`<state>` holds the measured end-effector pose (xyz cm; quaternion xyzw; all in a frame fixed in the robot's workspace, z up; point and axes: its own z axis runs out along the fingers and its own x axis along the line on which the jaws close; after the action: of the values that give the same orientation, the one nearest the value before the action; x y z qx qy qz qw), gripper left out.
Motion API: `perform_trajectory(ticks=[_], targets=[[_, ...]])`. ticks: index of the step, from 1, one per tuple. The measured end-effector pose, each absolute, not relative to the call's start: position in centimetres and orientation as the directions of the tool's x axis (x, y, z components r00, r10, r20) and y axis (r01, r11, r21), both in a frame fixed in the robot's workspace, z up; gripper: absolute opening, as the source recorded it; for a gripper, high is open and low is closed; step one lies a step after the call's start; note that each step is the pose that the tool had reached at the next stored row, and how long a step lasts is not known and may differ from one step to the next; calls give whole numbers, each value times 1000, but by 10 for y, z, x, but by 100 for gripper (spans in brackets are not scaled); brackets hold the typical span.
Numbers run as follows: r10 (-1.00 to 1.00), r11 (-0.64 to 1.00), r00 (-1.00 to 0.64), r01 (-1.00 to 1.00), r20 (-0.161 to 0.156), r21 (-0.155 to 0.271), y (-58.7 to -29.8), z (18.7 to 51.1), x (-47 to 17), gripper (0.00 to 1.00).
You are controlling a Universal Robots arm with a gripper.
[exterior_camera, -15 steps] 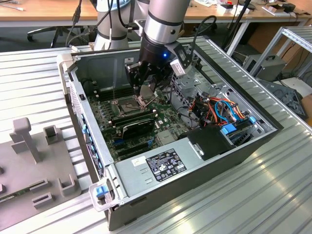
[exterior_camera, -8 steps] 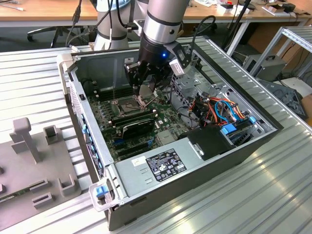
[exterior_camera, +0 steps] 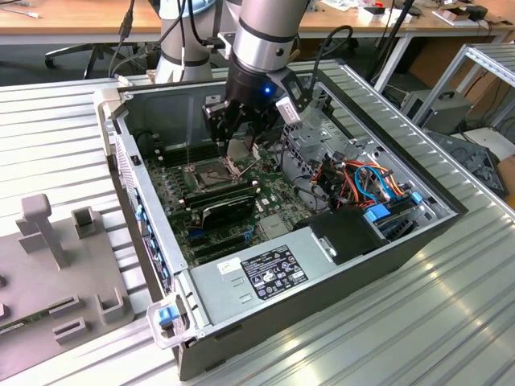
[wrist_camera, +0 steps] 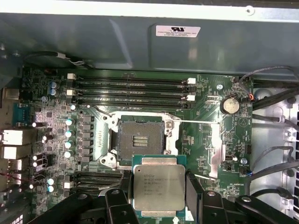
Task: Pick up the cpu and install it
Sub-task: 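Pick up the cpu and move it towards the insertion slot, then place the cpu into insertion slot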
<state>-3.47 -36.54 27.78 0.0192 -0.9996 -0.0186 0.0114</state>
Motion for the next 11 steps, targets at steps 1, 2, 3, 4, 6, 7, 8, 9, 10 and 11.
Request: perform_trajectory(ticks=[1,2,3,4,6,7,8,9,10,11], targets=[[-39,999,-999,-38,22,38,-365,278,-35,55],[-39,999,-999,-38,22,38,-365,278,-35,55],[-39,999,-999,-38,22,38,-365,278,-35,55],[-39,999,-999,-38,22,38,-365,278,-35,55],[-39,999,-999,-38,22,38,-365,278,-35,55],[-39,999,-999,-38,22,38,-365,278,-35,55],[-39,999,-999,-38,22,38,-365,278,-35,55],[-39,999,-999,-38,22,37,-365,278,-35,55],[-39,999,-999,-38,22,38,-364,278,-35,55],[-39,999,-999,-38,22,38,-364,278,-35,55]])
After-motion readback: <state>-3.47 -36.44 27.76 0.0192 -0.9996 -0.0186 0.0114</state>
